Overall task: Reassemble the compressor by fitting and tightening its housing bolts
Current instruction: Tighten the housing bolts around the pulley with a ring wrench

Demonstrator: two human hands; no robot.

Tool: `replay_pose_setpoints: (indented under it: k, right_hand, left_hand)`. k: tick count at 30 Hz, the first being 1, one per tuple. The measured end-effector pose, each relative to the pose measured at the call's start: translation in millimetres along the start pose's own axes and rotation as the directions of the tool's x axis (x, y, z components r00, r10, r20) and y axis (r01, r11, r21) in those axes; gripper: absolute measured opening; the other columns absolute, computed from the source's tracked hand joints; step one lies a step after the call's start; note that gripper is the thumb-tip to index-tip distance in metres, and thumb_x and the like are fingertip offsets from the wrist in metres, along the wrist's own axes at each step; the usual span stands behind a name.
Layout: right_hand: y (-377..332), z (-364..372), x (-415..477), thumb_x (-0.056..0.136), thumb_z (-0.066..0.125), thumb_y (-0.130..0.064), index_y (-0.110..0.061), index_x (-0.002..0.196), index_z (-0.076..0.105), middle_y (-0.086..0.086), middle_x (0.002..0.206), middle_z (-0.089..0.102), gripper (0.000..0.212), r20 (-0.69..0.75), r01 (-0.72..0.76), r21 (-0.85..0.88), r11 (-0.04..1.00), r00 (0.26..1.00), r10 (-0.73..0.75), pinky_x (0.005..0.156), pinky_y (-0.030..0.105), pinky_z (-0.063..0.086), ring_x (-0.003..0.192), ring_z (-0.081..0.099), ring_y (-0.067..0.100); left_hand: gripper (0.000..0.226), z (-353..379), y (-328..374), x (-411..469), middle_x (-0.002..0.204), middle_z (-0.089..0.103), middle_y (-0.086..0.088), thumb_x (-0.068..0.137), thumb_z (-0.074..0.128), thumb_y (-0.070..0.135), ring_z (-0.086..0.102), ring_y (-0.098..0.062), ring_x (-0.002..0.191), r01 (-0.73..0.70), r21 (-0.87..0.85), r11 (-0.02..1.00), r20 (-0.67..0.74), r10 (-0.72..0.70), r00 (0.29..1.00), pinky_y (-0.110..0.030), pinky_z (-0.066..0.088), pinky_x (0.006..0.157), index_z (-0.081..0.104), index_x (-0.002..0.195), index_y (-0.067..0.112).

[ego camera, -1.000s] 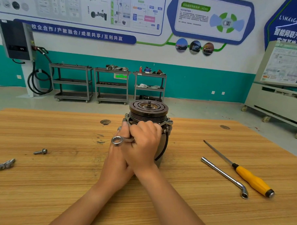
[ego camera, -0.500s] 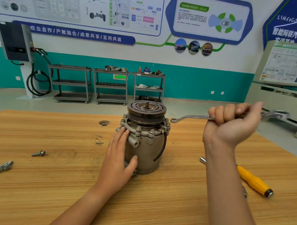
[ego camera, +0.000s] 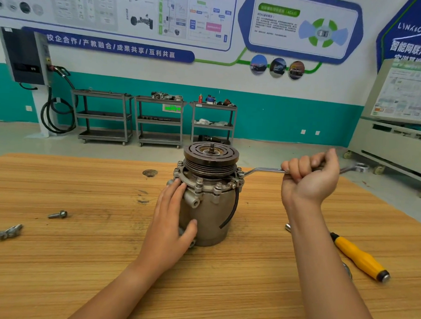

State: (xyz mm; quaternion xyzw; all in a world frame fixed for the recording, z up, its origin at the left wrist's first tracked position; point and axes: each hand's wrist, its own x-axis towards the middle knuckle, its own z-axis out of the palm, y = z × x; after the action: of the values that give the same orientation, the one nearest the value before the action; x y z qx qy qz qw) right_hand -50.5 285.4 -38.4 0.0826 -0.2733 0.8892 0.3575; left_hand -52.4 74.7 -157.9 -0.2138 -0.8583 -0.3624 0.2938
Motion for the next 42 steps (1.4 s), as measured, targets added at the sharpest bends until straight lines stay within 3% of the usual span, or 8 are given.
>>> replay_pose_setpoints:
  k: [7, 12, 16, 21, 23, 28, 31, 42]
  right_hand:
    - [14, -25, -52, 0.095, 0.033, -0.021, -0.027, 0.046, 0.044, -0.009, 0.041, 0.034, 0.051, 0.105, 0.231, -0.309, 0.923, 0.972, -0.209, 0.054, 0.021, 0.042, 0.042, 0.037, 0.011]
    - [51, -11, -92, 0.089, 0.042, -0.028, -0.013, 0.056, 0.043, -0.009, 0.053, 0.040, 0.036, 0.462, 0.566, -0.542, 0.621, 0.818, -0.343, 0.054, 0.017, 0.036, 0.053, 0.039, 0.003]
    - [84, 5, -107, 0.094, 0.048, -0.024, -0.005, 0.054, 0.047, 0.004, 0.056, 0.043, 0.044, 0.654, 0.779, -0.529, 0.337, 0.627, -0.424, 0.061, 0.038, 0.040, 0.060, 0.041, 0.016]
    - [103, 28, -113, 0.088, 0.054, -0.025, -0.005, 0.053, 0.053, 0.004, 0.056, 0.047, 0.040, 0.669, 0.761, -0.626, 0.168, 0.635, -0.386, 0.082, 0.047, 0.039, 0.061, 0.047, 0.022]
    - [89, 29, -114, 0.092, 0.049, -0.033, -0.009, 0.051, 0.051, 0.002, 0.052, 0.046, 0.048, 0.647, 0.750, -0.613, 0.246, 0.656, -0.387, 0.073, 0.042, 0.041, 0.056, 0.047, 0.022]
    - [1, 27, -92, 0.093, 0.036, -0.037, -0.024, 0.047, 0.052, -0.012, 0.036, 0.038, 0.050, 0.099, 0.457, -0.213, 0.863, 0.889, -0.446, 0.052, 0.017, 0.042, 0.035, 0.035, 0.004]
    - [-38, 23, -70, 0.101, 0.024, -0.027, -0.024, 0.052, 0.046, -0.013, 0.034, 0.025, 0.054, 0.035, 0.431, 0.042, 0.902, 0.901, -0.432, 0.051, 0.017, 0.036, 0.031, 0.021, 0.007]
    - [-10, 15, -18, 0.103, 0.032, -0.031, -0.016, 0.060, 0.033, -0.007, 0.037, 0.020, 0.045, -0.173, 0.185, 0.024, 0.983, 0.969, -0.178, 0.047, 0.020, 0.026, 0.037, 0.014, 0.012]
  left_hand:
    - [0.077, 1, 1, -1, 0.148, 0.000, 0.024, 0.087, 0.062, 0.019, -0.005, 0.006, 0.138, 0.011, -0.009, 1.000, -0.013, -0.011, 1.000, 0.000, -0.005, 0.103, 0.008, 0.140, 0.034]
    - [0.077, 0, 2, -1, 0.150, 0.003, 0.021, 0.087, 0.062, 0.018, -0.001, 0.000, 0.141, 0.019, -0.029, 0.999, -0.003, -0.019, 1.000, -0.002, -0.004, 0.105, 0.010, 0.142, 0.032]
    - [0.063, 0, 2, 3, 0.153, 0.019, 0.006, 0.088, 0.058, 0.029, 0.012, -0.014, 0.144, -0.013, -0.095, 0.995, -0.017, 0.011, 1.000, -0.028, 0.012, 0.118, 0.030, 0.143, 0.018]
    - [0.072, -4, 8, 5, 0.124, 0.053, -0.017, 0.082, 0.043, 0.055, 0.047, -0.036, 0.120, 0.097, -0.130, 0.987, -0.006, -0.099, 0.995, -0.054, 0.042, 0.096, 0.048, 0.124, -0.003]
    - [0.059, -3, 8, 3, 0.139, 0.044, -0.012, 0.085, 0.052, 0.040, 0.037, -0.032, 0.132, 0.063, -0.103, 0.993, 0.021, -0.061, 0.998, -0.046, 0.033, 0.109, 0.043, 0.133, 0.007]
    - [0.079, 1, 2, 1, 0.146, -0.003, 0.030, 0.086, 0.062, 0.020, -0.006, 0.007, 0.139, 0.004, -0.030, 1.000, -0.026, -0.004, 1.000, -0.001, -0.006, 0.104, 0.005, 0.137, 0.040]
    - [0.078, 1, 1, 0, 0.143, -0.005, 0.034, 0.087, 0.061, 0.021, -0.011, 0.015, 0.135, -0.001, -0.018, 1.000, -0.021, 0.001, 1.000, 0.001, -0.007, 0.102, 0.003, 0.136, 0.042]
    - [0.078, -1, 1, -1, 0.140, -0.012, 0.039, 0.089, 0.059, 0.024, -0.015, 0.015, 0.134, 0.000, -0.001, 1.000, 0.009, 0.000, 1.000, 0.001, -0.009, 0.101, -0.002, 0.133, 0.046]
